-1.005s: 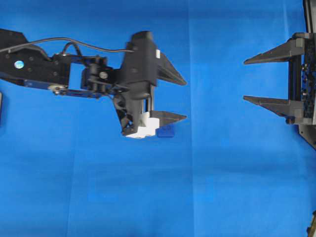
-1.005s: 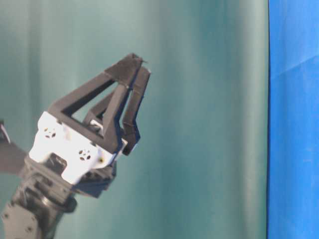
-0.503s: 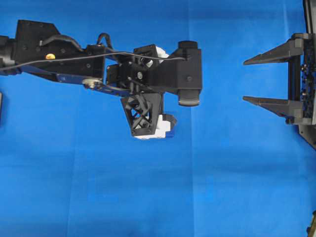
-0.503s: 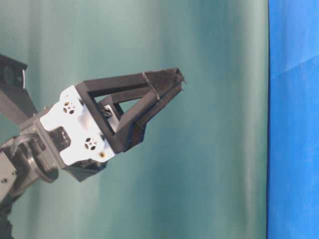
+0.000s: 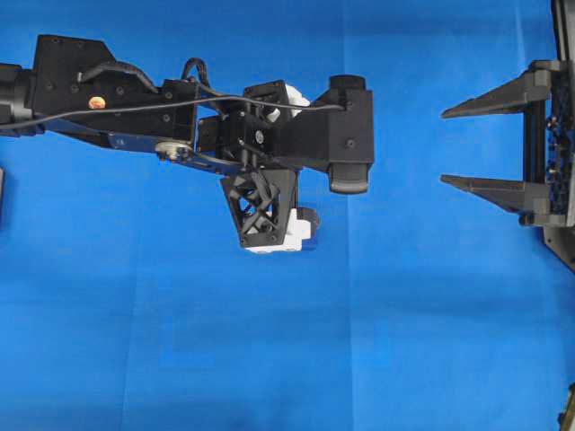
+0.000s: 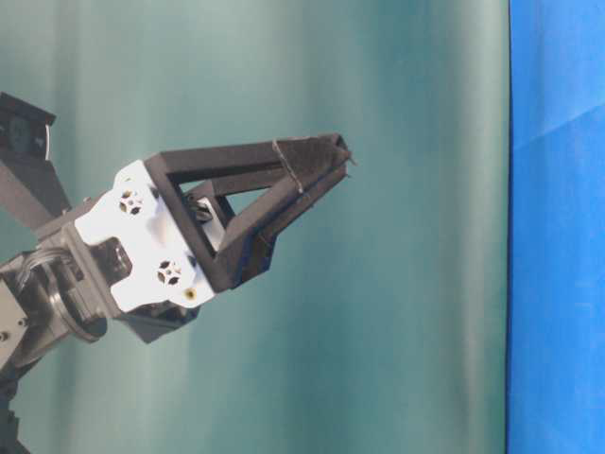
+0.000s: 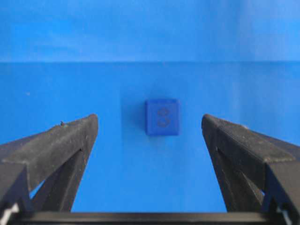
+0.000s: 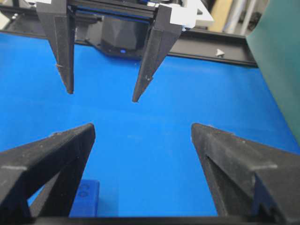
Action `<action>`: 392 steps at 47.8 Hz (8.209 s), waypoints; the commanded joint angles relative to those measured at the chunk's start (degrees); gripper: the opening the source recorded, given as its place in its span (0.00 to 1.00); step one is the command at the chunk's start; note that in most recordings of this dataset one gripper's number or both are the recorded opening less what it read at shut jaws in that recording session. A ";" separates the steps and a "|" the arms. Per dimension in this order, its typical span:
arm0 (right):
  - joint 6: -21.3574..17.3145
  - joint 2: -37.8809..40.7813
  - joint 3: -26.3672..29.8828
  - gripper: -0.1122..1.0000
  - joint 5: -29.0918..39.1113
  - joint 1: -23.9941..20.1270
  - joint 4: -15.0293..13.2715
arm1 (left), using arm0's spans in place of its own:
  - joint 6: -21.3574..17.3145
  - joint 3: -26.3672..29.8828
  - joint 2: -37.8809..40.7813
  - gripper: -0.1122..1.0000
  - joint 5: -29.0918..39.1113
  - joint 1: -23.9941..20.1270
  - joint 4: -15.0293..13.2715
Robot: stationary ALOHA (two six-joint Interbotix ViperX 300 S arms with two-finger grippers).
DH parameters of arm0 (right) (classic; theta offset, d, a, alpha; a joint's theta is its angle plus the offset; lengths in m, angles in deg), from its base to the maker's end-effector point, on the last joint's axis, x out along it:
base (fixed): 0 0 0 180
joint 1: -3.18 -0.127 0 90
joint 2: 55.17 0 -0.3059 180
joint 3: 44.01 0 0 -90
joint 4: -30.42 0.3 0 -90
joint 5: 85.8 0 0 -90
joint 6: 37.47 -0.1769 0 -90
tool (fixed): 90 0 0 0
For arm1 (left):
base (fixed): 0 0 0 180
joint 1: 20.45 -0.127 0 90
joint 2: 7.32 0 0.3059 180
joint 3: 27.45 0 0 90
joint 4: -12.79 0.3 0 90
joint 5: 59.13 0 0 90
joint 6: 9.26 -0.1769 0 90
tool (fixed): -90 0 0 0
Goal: Handover the blue block to the right arm after grasping it with the left arm, then place it in the designated position.
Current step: 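Lower the open left gripper around the blue cube, then close the left gripper on the blue cube, then lift the cube and raise it toward the center with the left gripper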
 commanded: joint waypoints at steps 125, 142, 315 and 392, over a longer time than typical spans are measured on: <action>-0.09 4.04 1.32 0.98 -0.35 0.09 0.18 | 5.10 -9.40 9.58 0.94 -17.58 2.64 0.18; -0.09 4.48 1.23 0.98 -0.35 0.09 0.18 | 5.10 -10.11 13.71 0.94 -19.95 2.64 0.18; -0.09 5.10 2.02 0.98 -0.53 0.09 0.18 | 3.96 3.16 -3.52 0.52 5.63 1.23 1.76; -0.09 5.10 2.99 0.98 0.26 0.09 0.26 | 3.96 -11.34 -12.22 0.52 -12.30 0.53 1.85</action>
